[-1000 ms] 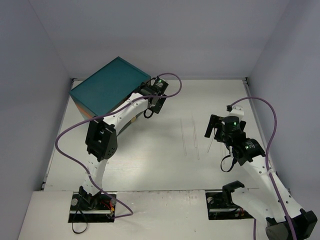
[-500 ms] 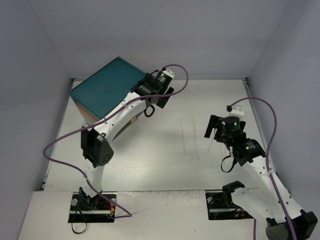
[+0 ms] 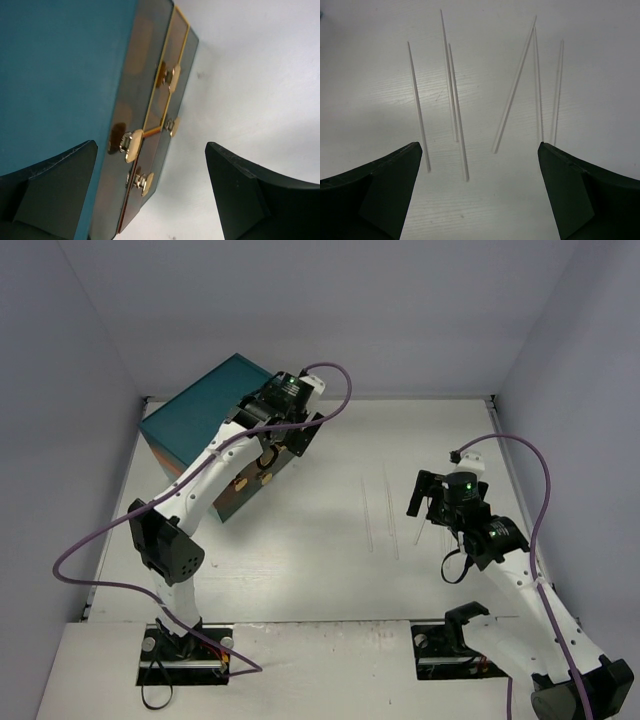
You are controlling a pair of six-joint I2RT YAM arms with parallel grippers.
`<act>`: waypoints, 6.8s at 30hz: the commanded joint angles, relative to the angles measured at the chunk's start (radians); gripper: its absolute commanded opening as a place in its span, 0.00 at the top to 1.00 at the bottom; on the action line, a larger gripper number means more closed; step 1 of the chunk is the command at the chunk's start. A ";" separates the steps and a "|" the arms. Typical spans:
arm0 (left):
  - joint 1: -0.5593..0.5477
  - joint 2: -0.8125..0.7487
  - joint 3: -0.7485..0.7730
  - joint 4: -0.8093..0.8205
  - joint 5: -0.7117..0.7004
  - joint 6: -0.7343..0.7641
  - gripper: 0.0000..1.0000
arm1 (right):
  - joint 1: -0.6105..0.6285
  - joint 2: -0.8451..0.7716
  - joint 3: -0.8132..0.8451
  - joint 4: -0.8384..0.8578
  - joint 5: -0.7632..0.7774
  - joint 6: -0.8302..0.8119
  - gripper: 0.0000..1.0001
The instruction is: Sort the eating utensils into containers
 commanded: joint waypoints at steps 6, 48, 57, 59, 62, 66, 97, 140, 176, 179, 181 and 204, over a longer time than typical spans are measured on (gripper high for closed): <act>0.047 -0.034 -0.066 -0.013 0.059 0.021 0.12 | -0.005 -0.004 0.006 0.024 -0.005 0.011 0.01; -0.120 -0.158 -0.034 -0.049 0.006 -0.091 0.12 | -0.005 0.048 0.004 0.025 0.001 0.022 0.01; -0.103 -0.144 -0.019 -0.050 0.007 -0.073 0.12 | -0.005 0.050 0.005 0.025 0.000 0.022 0.00; -0.089 -0.128 -0.043 -0.050 0.042 -0.086 0.12 | -0.005 0.046 0.004 0.025 0.003 0.023 0.00; -0.075 -0.110 -0.063 -0.049 0.074 -0.098 0.12 | -0.005 0.040 0.001 0.024 0.003 0.025 0.00; -0.061 -0.081 -0.074 -0.049 0.089 -0.104 0.13 | -0.005 0.031 0.001 0.025 0.004 0.027 0.00; -0.132 -0.116 -0.030 -0.049 0.499 -0.274 0.12 | -0.006 0.079 0.006 0.024 -0.016 0.017 0.01; 0.157 -0.973 -0.497 -0.010 -0.382 -0.247 0.02 | 0.242 0.967 0.213 0.226 0.024 0.152 0.87; 0.157 -1.119 -0.765 0.011 -0.347 -0.316 0.03 | 0.457 0.886 0.973 0.254 0.073 0.617 0.95; 0.157 -1.117 -0.763 0.011 -0.345 -0.318 0.03 | 0.481 0.928 0.997 0.258 0.087 0.616 0.81; 0.157 -1.117 -0.761 0.010 -0.341 -0.318 0.03 | 0.488 0.942 1.004 0.257 0.104 0.600 0.70; 0.157 -1.055 -0.743 0.044 -0.272 -0.298 0.03 | -0.090 0.545 0.385 0.042 0.042 0.200 0.35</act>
